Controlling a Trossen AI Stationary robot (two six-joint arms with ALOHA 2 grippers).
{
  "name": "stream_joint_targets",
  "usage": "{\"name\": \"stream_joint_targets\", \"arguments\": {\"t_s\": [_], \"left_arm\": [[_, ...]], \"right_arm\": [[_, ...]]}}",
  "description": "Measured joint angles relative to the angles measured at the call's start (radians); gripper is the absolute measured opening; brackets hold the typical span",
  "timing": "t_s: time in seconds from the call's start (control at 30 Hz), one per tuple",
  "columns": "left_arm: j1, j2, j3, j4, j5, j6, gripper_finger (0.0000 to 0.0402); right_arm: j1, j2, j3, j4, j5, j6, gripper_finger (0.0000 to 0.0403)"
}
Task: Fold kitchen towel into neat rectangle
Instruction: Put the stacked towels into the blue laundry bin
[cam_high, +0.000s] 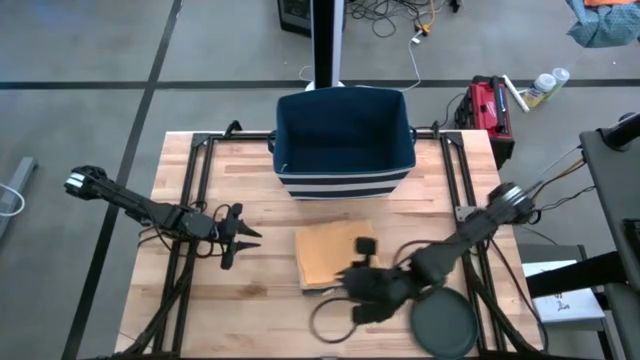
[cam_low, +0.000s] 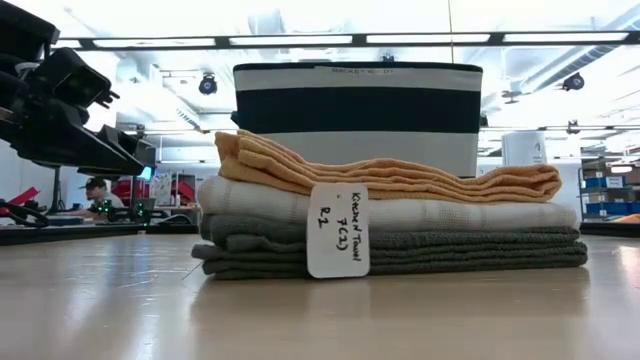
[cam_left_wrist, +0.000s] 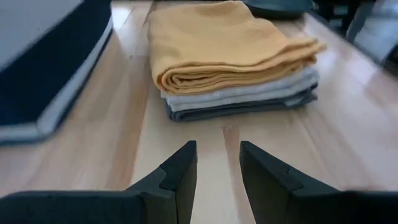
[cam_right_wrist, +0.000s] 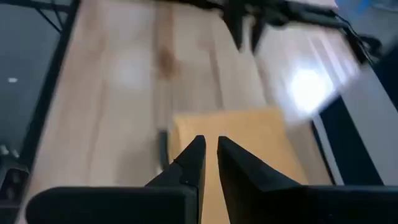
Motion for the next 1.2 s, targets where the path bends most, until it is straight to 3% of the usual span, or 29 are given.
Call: {"name": "stream_joint_targets", "arguments": {"t_s": [0.13, 0.33, 0.63, 0.8, 0.9, 0.97, 1.2], "left_arm": [[0.000, 0.000, 0.000, 0.059, 0.000, 0.058, 0.0114], [0.000, 0.000, 0.000, 0.309, -0.018, -0.261, 0.0114], [0.000, 0.000, 0.053, 0.743, -0.025, -0.409, 0.0114], [0.000, -0.001, 0.161, 0.842, -0.027, -0.513, 0.0114], [0.000, 0.013, 0.243, 0.753, -0.034, -0.530, 0.0114], [0.001, 0.030, 0.307, 0.600, -0.036, -0.535, 0.0114], [0.000, 0.188, 0.589, -0.261, -0.137, -0.711, 0.0116]], "right_arm": [[0.003, -0.196, -0.210, 0.016, 0.051, 0.115, 0.0036], [-0.071, -0.416, -0.404, 0.023, 0.091, 0.247, 0.0036], [-0.186, -0.567, -0.364, 0.030, 0.021, 0.461, 0.0037], [-0.260, -0.606, -0.273, -0.003, 0.007, 0.581, 0.0052], [-0.300, -0.608, -0.228, -0.110, 0.004, 0.671, 0.0076], [-0.308, -0.597, -0.216, -0.208, -0.028, 0.716, 0.0095], [-0.297, -0.554, -0.241, -0.308, -0.176, 0.871, 0.0173]]}}
